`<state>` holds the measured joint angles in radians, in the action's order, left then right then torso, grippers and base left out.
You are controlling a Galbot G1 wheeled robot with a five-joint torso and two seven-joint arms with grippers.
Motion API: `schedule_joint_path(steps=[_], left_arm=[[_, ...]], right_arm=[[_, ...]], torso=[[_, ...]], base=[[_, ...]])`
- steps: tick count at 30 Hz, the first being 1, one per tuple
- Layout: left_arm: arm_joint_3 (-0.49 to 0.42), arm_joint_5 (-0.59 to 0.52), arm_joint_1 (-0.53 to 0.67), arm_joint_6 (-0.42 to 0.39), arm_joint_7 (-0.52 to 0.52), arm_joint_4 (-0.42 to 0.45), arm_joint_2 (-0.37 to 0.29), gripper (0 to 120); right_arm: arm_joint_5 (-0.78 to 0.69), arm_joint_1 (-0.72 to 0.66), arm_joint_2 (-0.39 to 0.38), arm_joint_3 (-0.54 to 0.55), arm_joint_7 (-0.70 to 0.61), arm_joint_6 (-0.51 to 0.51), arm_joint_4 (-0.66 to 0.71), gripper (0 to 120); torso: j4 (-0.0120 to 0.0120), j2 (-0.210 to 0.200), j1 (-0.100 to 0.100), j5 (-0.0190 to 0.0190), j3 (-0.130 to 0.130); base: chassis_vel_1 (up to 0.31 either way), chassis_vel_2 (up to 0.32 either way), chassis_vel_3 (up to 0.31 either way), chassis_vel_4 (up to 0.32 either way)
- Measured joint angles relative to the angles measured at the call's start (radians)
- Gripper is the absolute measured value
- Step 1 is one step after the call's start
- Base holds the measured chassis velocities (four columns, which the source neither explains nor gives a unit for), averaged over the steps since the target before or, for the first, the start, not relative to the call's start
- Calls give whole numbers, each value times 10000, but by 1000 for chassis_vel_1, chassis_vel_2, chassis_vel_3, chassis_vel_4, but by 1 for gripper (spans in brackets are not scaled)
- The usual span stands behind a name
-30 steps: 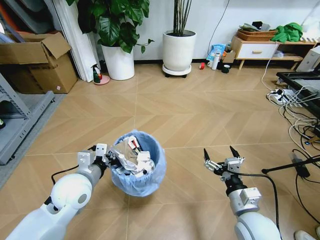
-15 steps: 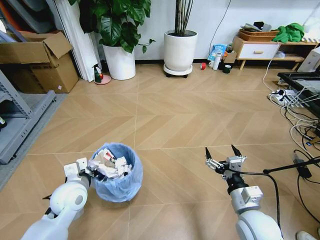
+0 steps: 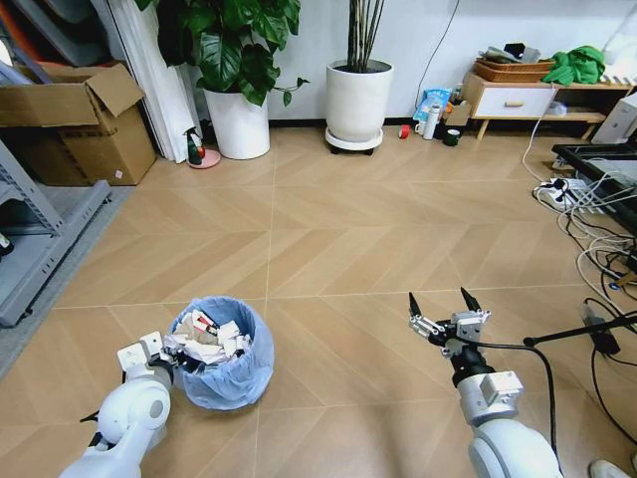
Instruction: Pick up the trash bin and place the garbage on the floor into it.
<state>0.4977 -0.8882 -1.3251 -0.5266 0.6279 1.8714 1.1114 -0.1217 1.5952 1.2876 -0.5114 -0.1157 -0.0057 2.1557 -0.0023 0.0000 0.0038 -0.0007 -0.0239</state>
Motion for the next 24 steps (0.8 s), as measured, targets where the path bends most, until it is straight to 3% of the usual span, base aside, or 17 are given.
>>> schedule_joint_path(steps=[9, 17, 24], left_arm=[[-216, -37, 241, 105, 107, -200, 18, 4], [-343, -51, 379, 242, 301, -274, 13, 34], [-271, -160, 317, 861, 351, -26, -30, 61]], right_arm=[[4, 13, 26, -123, 30, 105, -23, 100], [-11, -43, 23, -202, 45, 122, -22, 100], [-93, -121, 15, -309, 53, 127, -10, 100]], torso=[[0, 0, 0, -1, 0], [0, 0, 0, 0, 0], [0, 0, 0, 1, 0]], base=[[0, 0, 0, 0], [0, 0, 0, 0], [0, 0, 0, 0]])
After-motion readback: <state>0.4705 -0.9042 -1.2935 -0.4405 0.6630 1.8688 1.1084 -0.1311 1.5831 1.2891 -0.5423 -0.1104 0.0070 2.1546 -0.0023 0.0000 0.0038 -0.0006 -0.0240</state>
